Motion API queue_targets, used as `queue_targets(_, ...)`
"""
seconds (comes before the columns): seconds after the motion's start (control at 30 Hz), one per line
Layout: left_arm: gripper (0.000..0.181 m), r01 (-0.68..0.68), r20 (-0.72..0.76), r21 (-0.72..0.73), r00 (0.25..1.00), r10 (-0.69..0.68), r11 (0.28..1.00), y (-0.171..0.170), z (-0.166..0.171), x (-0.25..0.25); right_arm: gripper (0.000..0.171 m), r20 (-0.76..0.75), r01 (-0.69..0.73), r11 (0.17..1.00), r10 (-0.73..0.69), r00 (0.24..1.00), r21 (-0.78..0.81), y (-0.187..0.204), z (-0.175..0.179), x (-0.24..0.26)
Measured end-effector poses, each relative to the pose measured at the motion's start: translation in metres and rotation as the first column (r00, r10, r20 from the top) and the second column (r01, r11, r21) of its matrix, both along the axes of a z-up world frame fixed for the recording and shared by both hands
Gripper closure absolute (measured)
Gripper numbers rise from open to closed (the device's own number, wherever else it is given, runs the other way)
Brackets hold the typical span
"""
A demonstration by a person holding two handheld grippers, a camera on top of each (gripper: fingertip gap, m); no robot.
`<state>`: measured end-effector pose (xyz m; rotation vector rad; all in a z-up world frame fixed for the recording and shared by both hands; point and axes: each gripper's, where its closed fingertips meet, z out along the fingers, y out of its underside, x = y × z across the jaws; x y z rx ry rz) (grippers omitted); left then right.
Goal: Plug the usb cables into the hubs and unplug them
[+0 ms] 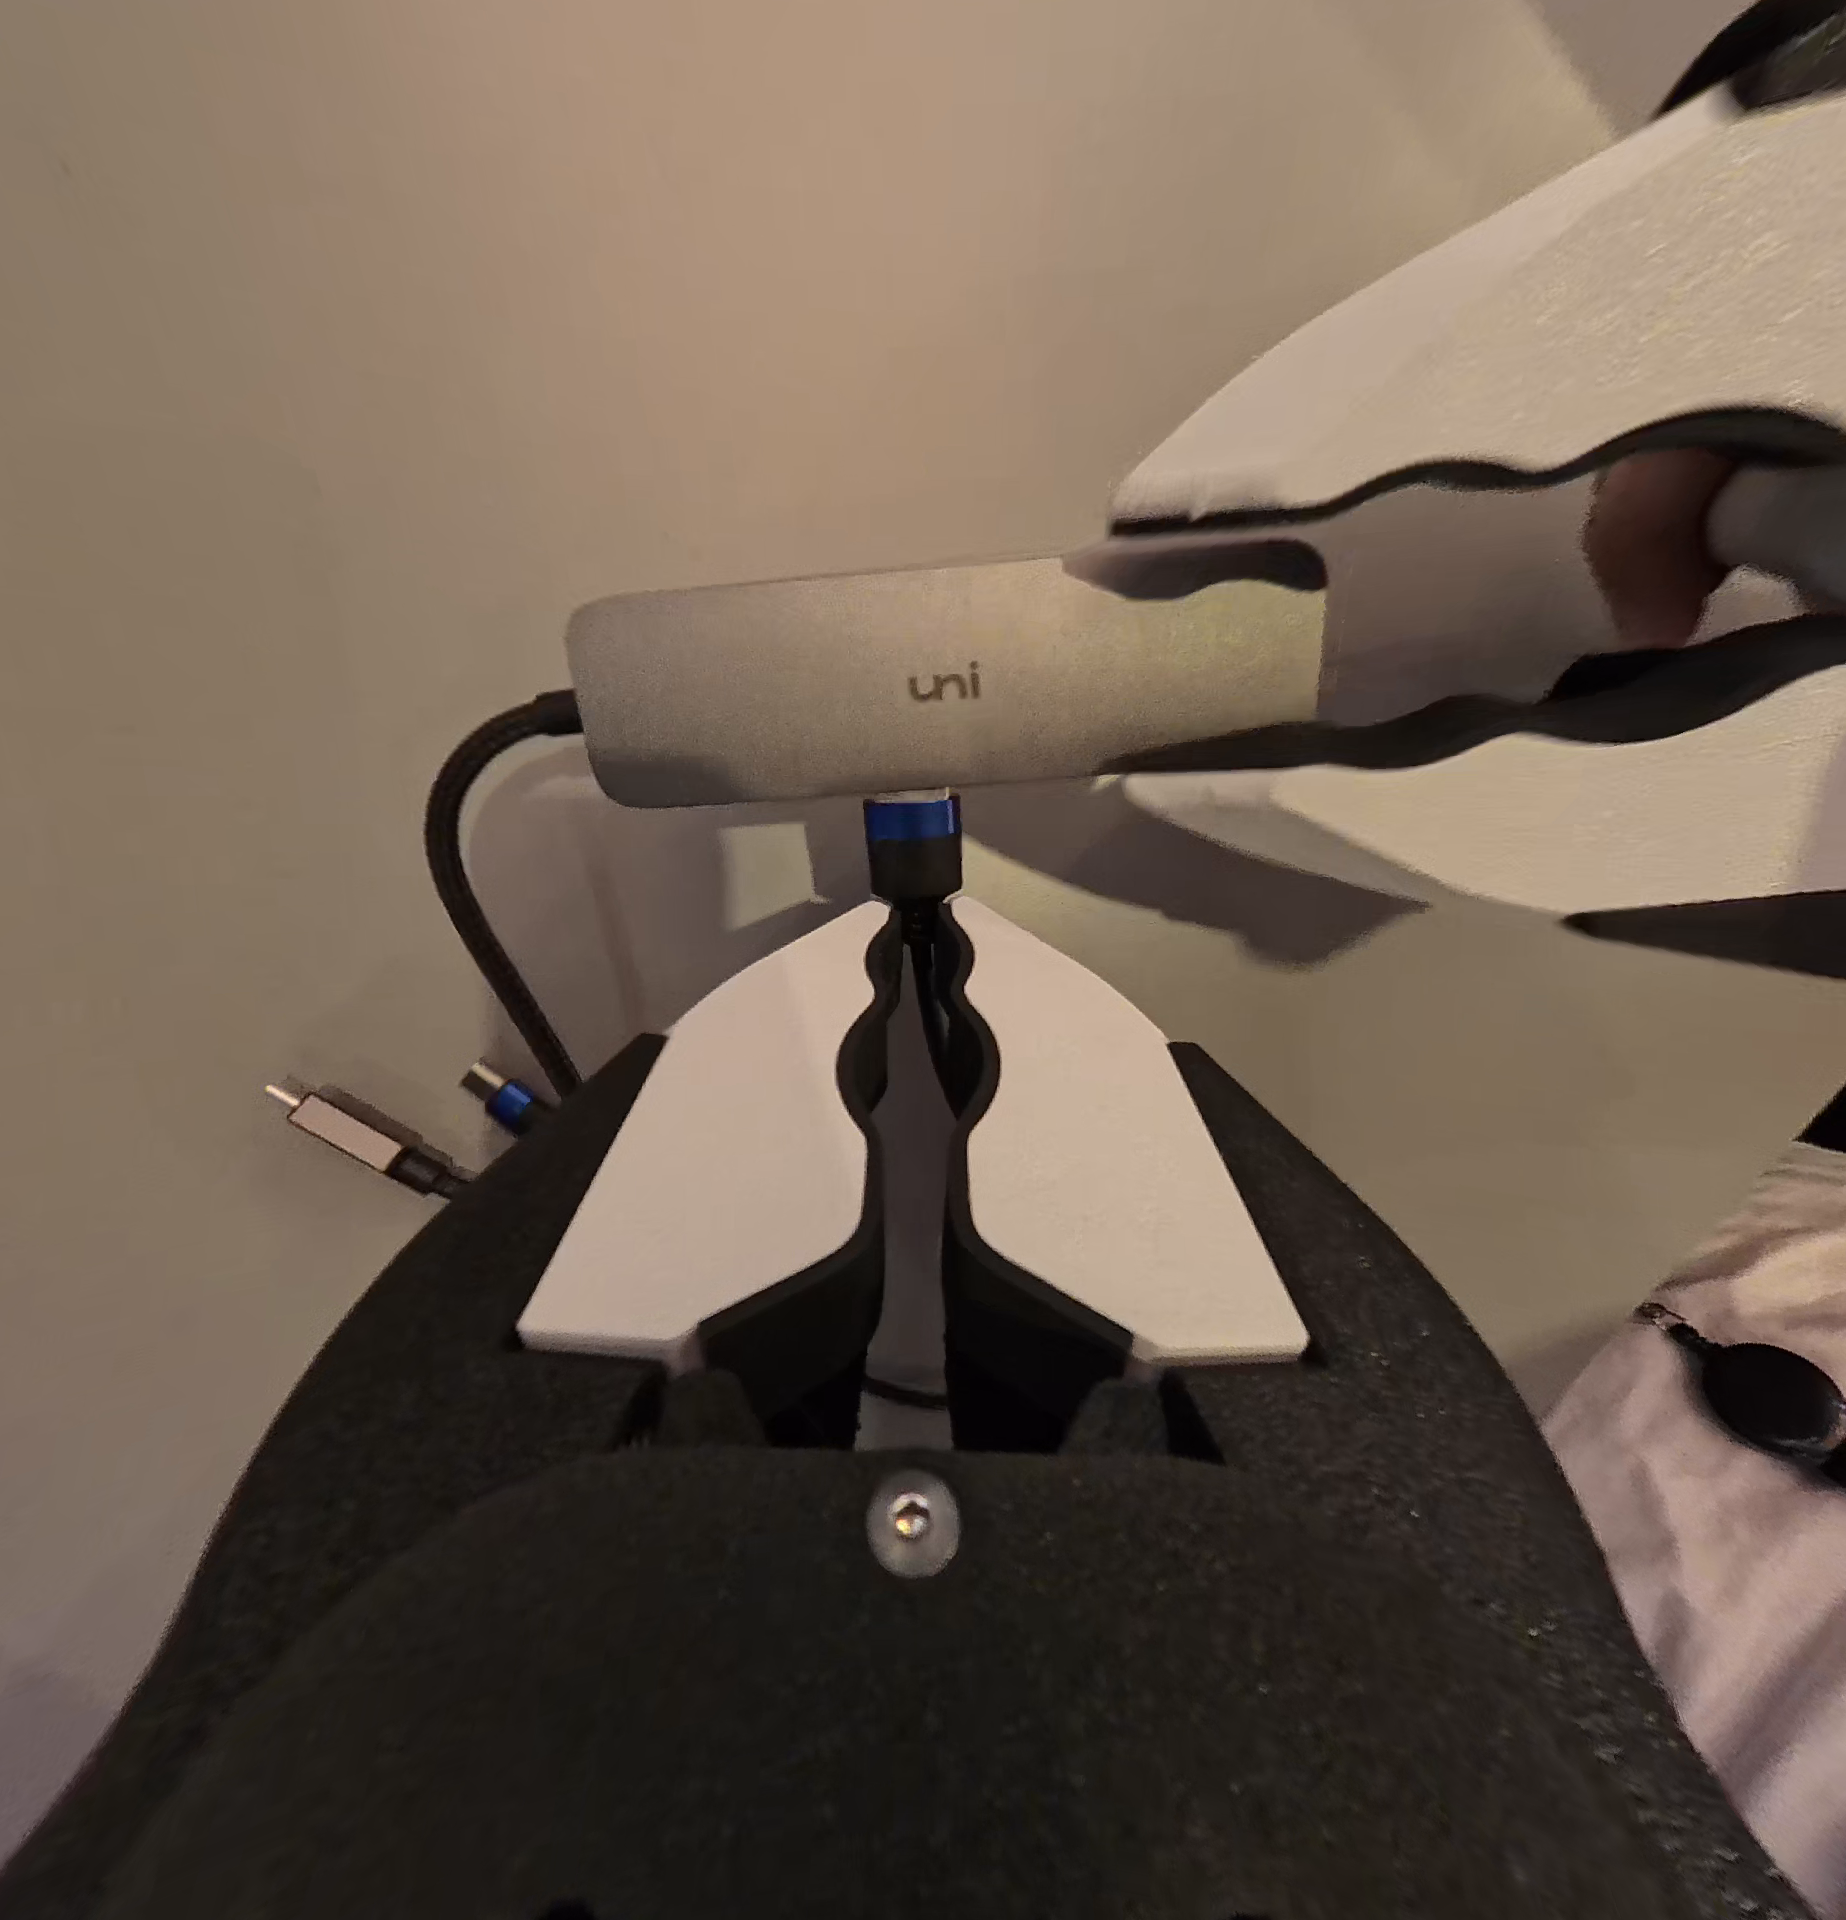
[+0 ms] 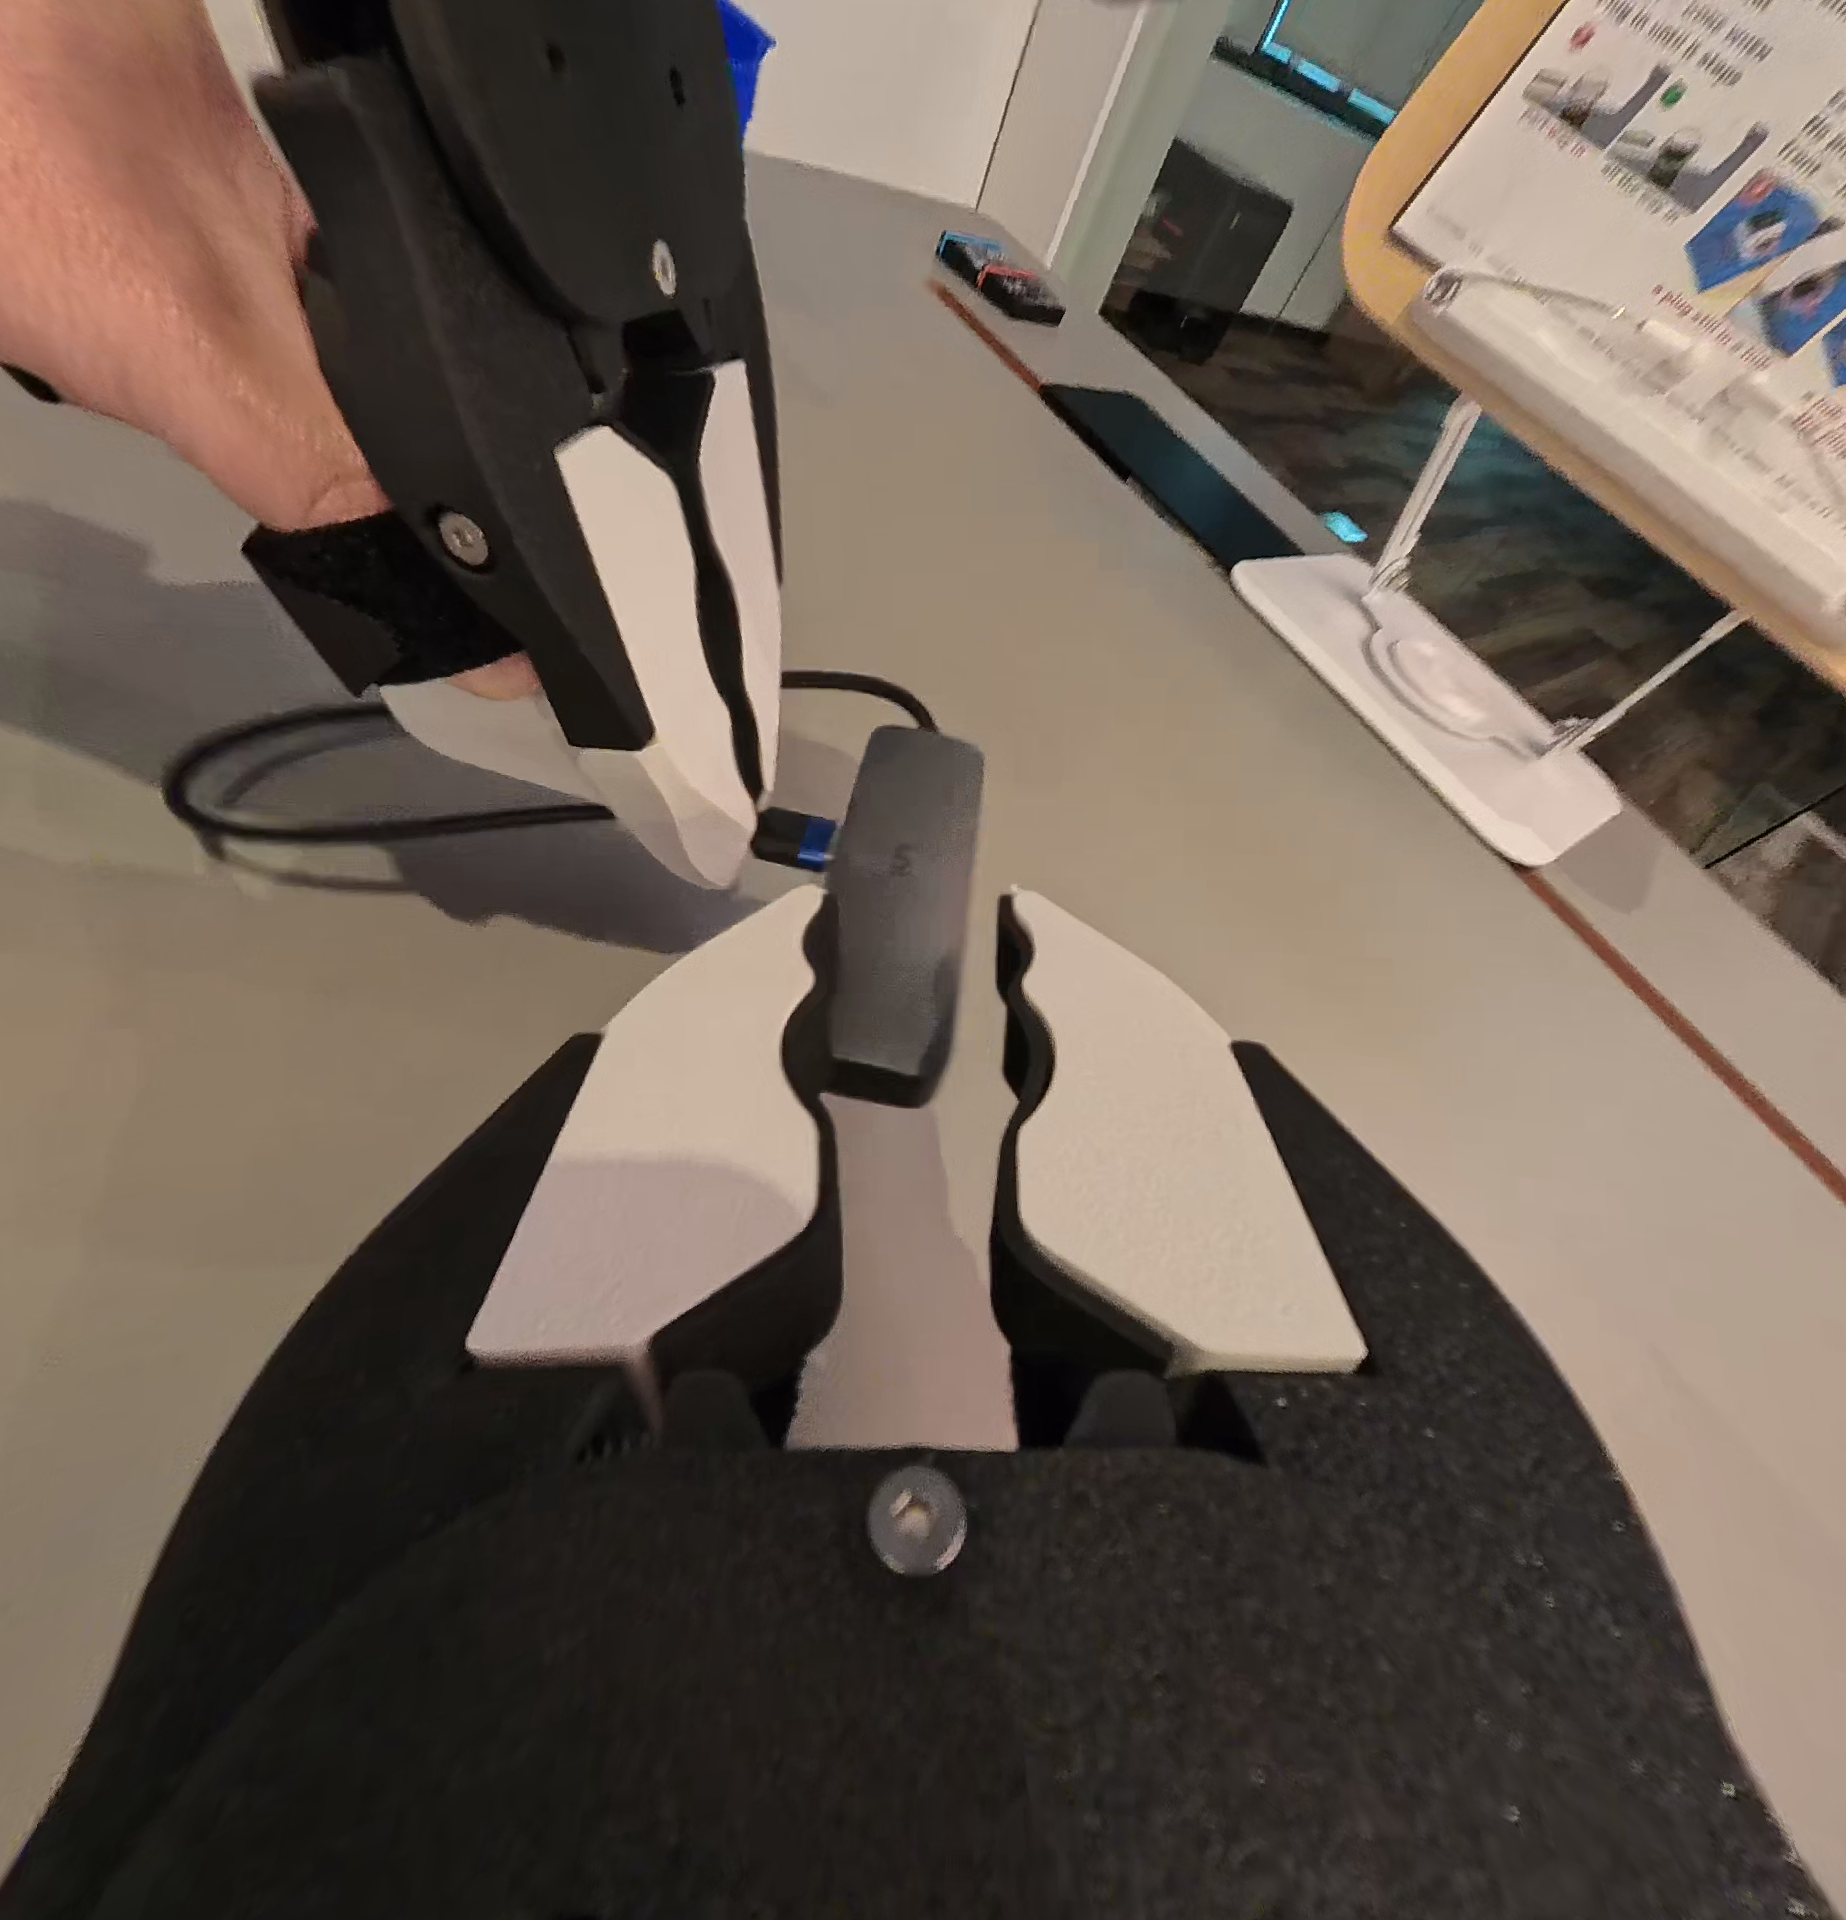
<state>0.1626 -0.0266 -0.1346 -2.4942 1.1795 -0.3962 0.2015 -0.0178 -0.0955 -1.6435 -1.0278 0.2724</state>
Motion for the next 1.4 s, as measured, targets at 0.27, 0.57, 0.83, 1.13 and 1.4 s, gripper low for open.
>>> queue_targets(0.27, 0.176, -0.003, -0.013, 0.051, 1.000, 0.003, 0.999, 0.006, -0.002, -0.005, 0.130, -0.246, -0.041, 0.965, -0.025, 0.969, -0.261, 0.004, 0.012, 0.022)
queue_targets(0.57, 0.176, 0.015, -0.021, 0.175, 1.000, -0.012, 0.984, 0.012, 0.022, -0.007, 0.128, -0.529, -0.265, 0.716, -0.169, 0.832, -0.646, 0.014, 0.008, 0.016)
queue_targets(0.83, 0.176, 0.022, -0.002, 0.214, 1.000, -0.022, 0.977, 0.013, 0.036, -0.004, 0.140, -0.600, -0.441, 0.532, -0.167, 0.782, -0.723, 0.004, 0.017, -0.008)
queue_targets(1.13, 0.176, 0.024, 0.006, 0.218, 1.000, -0.025, 0.976, 0.015, 0.040, -0.004, 0.152, -0.644, -0.501, 0.489, -0.180, 0.743, -0.714, 0.002, 0.023, -0.011)
queue_targets(1.4, 0.175, 0.059, -0.014, 0.271, 0.998, -0.057, 0.961, 0.016, 0.041, -0.003, 0.160, -0.656, -0.531, 0.460, -0.165, 0.736, -0.712, 0.000, 0.024, -0.010)
